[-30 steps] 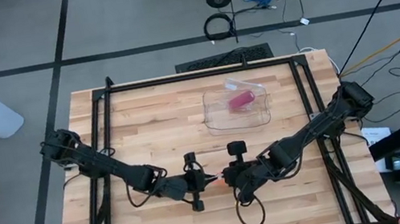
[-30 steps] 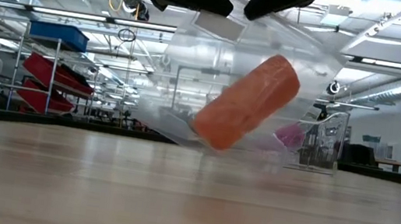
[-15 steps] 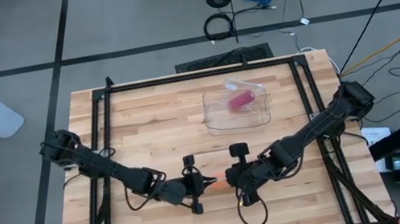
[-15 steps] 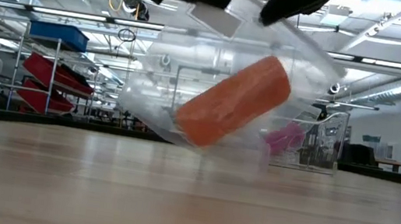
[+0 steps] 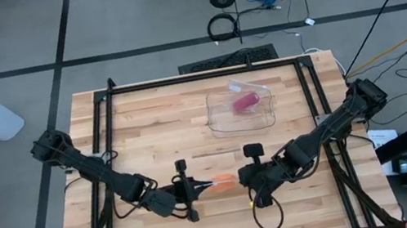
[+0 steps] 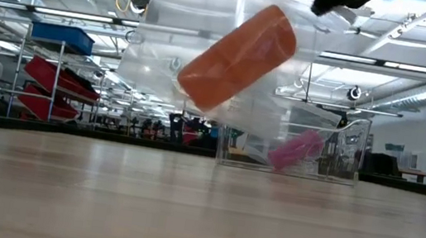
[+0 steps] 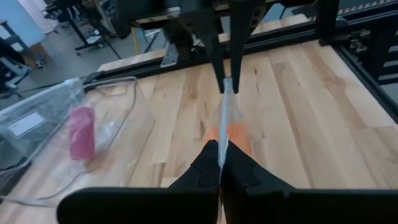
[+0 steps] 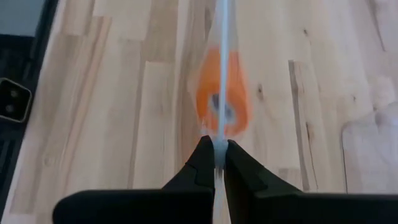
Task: Roll bandage
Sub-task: Close the transparent zip bag, then adjust the transparent zip bag with the bandage
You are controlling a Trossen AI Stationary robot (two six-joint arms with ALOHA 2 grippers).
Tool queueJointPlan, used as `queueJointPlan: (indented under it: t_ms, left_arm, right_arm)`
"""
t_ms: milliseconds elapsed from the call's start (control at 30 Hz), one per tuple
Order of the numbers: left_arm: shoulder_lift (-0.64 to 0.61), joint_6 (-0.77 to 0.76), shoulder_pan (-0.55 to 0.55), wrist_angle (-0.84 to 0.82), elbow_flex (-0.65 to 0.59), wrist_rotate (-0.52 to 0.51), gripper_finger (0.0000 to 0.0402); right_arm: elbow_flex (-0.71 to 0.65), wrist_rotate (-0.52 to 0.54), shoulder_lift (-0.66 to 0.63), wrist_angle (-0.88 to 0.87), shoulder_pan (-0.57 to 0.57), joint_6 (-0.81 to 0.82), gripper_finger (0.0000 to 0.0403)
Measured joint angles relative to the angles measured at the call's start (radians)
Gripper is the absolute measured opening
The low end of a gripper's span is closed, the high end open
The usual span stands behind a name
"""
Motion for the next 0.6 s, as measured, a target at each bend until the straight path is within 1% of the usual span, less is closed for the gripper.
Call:
queueJointPlan:
  t_ms: [200, 333, 400, 467, 500, 533, 600]
  left_arm:
    - [-0.02, -0.003, -0.008, -0.025, -0.001, -0.026, 0.0]
    - [-0.02, -0.003, -0.008, -0.025, -0.001, -0.027, 0.0]
    - [-0.02, -0.006, -0.008, -0.025, -0.001, -0.029, 0.0]
    - [-0.025, -0.009, -0.011, -0.036, -0.001, -0.053, 0.0]
    - [-0.03, -0.01, -0.017, -0.032, -0.001, -0.06, 0.0]
    - [-0.034, -0.01, -0.027, -0.034, -0.001, -0.077, 0.0]
    - [-0.051, -0.009, -0.044, -0.061, -0.001, -0.126, 0.0]
  right_arm:
    - [0.001, 0.012, 0.0, -0.038, 0.018, 0.051, 0.0002]
    - [0.0, 0.013, 0.0, -0.041, 0.028, 0.018, 0.0007]
    - [0.0, 0.013, 0.0, -0.045, 0.03, 0.017, 0.0021]
    - [-0.008, -0.024, -0.009, -0.114, 0.036, 0.04, 0.0043]
    - [-0.01, -0.026, -0.012, -0.149, 0.044, 0.055, 0.0055]
    - [-0.009, -0.019, -0.019, -0.154, 0.055, 0.079, 0.0068]
    - [-0.005, 0.059, -0.046, -0.215, 0.081, 0.143, 0.0094]
